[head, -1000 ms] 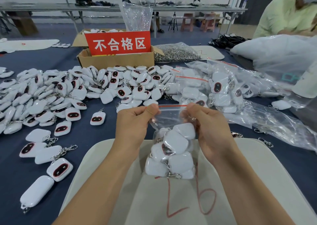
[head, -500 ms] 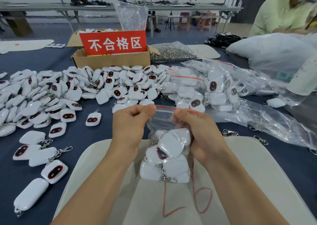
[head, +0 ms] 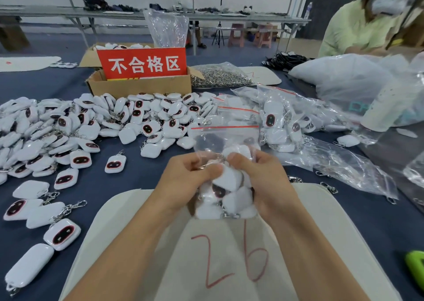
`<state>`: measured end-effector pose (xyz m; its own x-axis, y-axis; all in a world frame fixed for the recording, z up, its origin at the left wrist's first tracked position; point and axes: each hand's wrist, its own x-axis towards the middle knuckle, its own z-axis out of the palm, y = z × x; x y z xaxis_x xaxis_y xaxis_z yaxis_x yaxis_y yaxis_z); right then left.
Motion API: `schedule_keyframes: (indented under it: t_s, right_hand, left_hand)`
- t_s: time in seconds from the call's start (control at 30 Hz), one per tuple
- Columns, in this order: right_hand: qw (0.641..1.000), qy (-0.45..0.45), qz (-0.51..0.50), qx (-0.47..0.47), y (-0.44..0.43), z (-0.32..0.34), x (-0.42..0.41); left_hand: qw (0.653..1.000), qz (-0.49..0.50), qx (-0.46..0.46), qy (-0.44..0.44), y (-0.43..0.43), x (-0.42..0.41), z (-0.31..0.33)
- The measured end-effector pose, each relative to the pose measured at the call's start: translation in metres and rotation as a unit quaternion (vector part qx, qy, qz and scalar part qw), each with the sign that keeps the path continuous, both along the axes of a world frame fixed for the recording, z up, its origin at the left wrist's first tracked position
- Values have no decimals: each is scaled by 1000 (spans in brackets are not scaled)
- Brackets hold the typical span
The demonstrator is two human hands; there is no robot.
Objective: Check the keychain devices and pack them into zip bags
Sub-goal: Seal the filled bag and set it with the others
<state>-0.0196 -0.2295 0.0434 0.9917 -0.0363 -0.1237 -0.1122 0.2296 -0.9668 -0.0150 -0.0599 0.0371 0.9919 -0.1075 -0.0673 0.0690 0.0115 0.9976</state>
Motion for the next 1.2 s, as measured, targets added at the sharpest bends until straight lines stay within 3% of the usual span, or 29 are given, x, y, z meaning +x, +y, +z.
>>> schedule_keyframes:
  t_s: [0.17,0.23,0.3,0.43,0.53,0.6,0.7,0.77,0.83,0.9,1.0,1.2]
  right_hand:
    - [993,-10,89,-78,-11,-6,-32]
    - [996,1,89,-33,-20,-2,-37]
    - [998,22,51,-23,-32,8,-33]
    - [997,68,-1,-37,-62,34,-4]
    - [998,35,-46,1,-82,60,32]
    - [990,16,-142,-9,-98,69,56]
    - [958,13,-232,-169,-120,58,63]
    - [918,12,-254,-303,-129,35,51]
    - [871,39,-237,-428,-133,10,37]
    - [843,71,-156,-510,-132,-13,27]
    - [813,51,-80,-574,-129,-27,16]
    - [763,23,-149,-629,-125,-1,6]
  left_hand:
    - [998,56,-37,-12,-12,-5,-5]
    - [998,47,-34,-34,-18,-7,-6]
    - [997,24,0,-68,-22,-10,-8]
    - [971,-5,164,-173,-28,-22,-14]
    - [965,-2,193,-181,-35,-28,-15]
    - [965,7,203,-168,-35,-27,-16]
    - [962,23,220,-162,-30,-24,-18]
    - [955,44,238,-168,-28,-22,-20]
    - [946,66,268,-172,-32,-17,-22]
    - [933,80,308,-169,-36,-14,-25]
    - [920,76,351,-157,-37,-10,-30]
    - [920,64,353,-155,-32,-9,-33]
